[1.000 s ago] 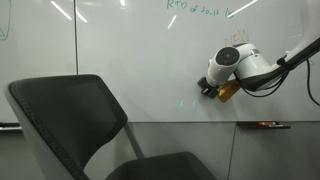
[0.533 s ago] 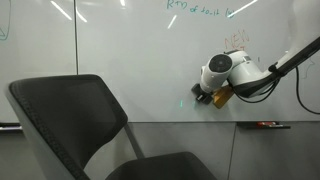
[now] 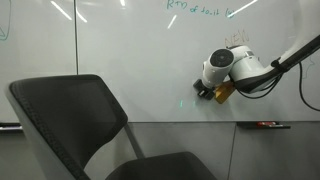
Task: Use the eraser from the seat to wipe the whiteboard.
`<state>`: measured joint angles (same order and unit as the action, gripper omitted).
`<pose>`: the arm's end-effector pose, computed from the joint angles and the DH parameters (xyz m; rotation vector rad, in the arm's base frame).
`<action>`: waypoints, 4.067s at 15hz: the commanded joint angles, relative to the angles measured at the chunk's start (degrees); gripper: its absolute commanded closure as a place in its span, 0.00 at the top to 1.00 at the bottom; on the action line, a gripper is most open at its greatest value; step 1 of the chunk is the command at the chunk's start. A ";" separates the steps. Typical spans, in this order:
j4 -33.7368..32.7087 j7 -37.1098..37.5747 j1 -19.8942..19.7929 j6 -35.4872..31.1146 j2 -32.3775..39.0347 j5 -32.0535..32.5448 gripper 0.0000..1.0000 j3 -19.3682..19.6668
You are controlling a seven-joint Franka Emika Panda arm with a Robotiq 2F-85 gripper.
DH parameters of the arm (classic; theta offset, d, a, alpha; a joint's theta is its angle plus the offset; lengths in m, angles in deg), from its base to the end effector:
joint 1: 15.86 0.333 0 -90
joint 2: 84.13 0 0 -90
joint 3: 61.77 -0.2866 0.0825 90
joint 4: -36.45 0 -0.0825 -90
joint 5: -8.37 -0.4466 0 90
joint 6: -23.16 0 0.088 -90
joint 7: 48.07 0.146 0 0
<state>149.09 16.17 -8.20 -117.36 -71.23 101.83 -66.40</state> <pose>0.6834 0.1225 0.3047 2.1509 0.3751 1.0320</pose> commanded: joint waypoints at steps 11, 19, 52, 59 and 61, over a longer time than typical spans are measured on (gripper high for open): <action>-4.81 -5.51 -1.44 1.88 -2.41 1.47 0.33 -0.33; -6.03 -8.15 0.32 0.82 1.50 0.63 0.33 -3.06; 9.12 -28.08 -4.82 -5.92 -11.59 -32.09 0.33 -1.42; 19.23 -47.62 -0.93 -3.51 -20.34 -62.21 0.33 -3.19; 21.57 -50.82 0.05 -3.55 -21.12 -66.40 0.33 -4.11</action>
<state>166.22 -29.47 -9.51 -121.21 -88.78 41.64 -69.59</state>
